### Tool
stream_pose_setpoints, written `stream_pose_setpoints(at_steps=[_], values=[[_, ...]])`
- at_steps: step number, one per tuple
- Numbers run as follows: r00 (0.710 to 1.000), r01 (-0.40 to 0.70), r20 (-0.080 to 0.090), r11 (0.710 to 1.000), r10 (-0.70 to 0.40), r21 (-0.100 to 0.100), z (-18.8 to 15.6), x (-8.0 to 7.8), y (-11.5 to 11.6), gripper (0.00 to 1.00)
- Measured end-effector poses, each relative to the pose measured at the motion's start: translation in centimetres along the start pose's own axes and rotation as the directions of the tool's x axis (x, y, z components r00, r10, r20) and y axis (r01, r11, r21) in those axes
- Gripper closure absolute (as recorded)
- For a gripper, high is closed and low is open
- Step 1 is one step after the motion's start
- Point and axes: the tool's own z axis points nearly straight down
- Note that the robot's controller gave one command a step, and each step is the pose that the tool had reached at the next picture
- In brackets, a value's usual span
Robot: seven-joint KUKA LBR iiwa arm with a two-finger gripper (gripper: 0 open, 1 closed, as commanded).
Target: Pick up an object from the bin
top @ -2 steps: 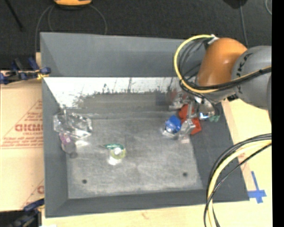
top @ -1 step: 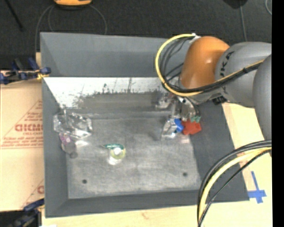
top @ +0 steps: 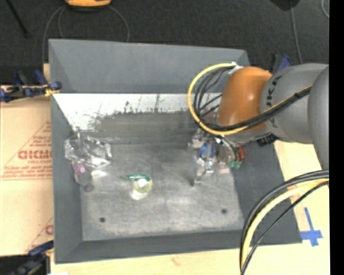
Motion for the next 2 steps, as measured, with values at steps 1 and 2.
stream_pose_setpoints(at_steps=[1,2], values=[[0.977,-0.213,0.001,0.977,0.213,-0.001,-10.2,-1.5,4.8,0.0],[0.963,-0.268,-0.007,0.963,0.268,0.007,-0.3,-1.1,-1.7,0.0]])
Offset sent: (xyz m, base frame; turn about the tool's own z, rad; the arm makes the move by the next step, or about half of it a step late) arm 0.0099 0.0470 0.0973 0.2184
